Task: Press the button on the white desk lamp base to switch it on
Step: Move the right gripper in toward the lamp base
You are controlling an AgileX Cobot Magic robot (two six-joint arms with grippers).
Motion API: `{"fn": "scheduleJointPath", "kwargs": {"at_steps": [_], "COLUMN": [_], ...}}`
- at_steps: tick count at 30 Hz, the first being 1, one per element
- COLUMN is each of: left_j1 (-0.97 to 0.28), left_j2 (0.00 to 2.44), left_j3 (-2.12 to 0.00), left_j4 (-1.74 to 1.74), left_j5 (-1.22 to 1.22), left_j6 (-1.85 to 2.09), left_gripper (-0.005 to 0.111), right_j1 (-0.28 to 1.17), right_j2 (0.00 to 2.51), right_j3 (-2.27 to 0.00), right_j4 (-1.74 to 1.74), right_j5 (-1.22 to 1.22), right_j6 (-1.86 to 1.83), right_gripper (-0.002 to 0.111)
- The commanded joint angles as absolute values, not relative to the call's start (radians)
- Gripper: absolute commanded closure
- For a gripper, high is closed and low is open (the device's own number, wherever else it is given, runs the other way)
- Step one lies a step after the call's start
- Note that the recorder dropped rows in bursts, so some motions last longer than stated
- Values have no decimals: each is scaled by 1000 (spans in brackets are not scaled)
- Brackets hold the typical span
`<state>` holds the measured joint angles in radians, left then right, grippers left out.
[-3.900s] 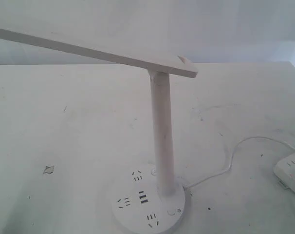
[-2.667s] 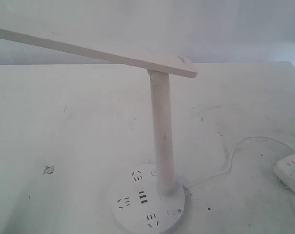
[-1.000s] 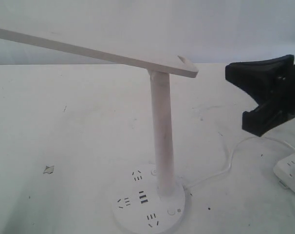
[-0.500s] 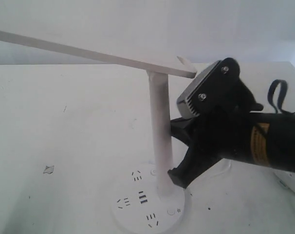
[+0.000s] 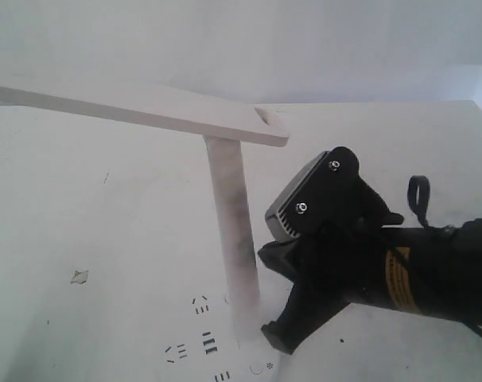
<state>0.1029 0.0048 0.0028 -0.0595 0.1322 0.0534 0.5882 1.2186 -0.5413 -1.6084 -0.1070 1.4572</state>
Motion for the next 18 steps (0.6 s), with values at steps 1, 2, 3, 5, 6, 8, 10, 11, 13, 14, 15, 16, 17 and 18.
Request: {"fn": "scheduleJointPath", "kwargs": {"at_steps": [1,2,3,5,6,8,10,11,13,14,15,16,17,18], "left_j1": [95,95,95,95,95,95,95,95,95,95,95,95,95,95], "left_j2": [0,0,0,0,0,0,0,0,0,0,0,0,0,0], "left_j3": [0,0,0,0,0,0,0,0,0,0,0,0,0,0], "left_j4": [-67,-67,-67,-67,-67,-67,-67,-67,-67,-67,-67,-67,-67,-67], "left_j5": [128,128,128,128,128,128,128,128,128,128,128,128,128,128], "left_j6": [51,51,51,51,51,51,51,51,51,51,51,51,51,51], "left_gripper": [106,106,106,106,106,106,106,106,106,106,106,106,106,106], "right_j1": [589,589,589,589,589,589,589,589,589,589,589,589,589,589], "right_j2": [1167,1155,1145,1120,1107,1081,1066,1064,1064,1069,1073,1078,1089,1098], "right_j3": [-522,-520,-515,-496,-481,-444,-408,-392,-370,-366,-364,-364,-364,-364], "right_j4": [-1607,-1607,-1605,-1605,-1605,-1603,-1601,-1601,-1601,-1601,-1601,-1601,-1601,-1596], "right_j5": [63,67,63,18,-7,-70,-121,-144,-186,-214,-237,-251,-261,-265], "right_j6": [1474,1481,1486,1518,1539,1583,1617,1634,1644,1646,1646,1649,1649,1649], "right_gripper": [108,108,108,108,108,108,108,108,108,108,108,108,108,108]}}
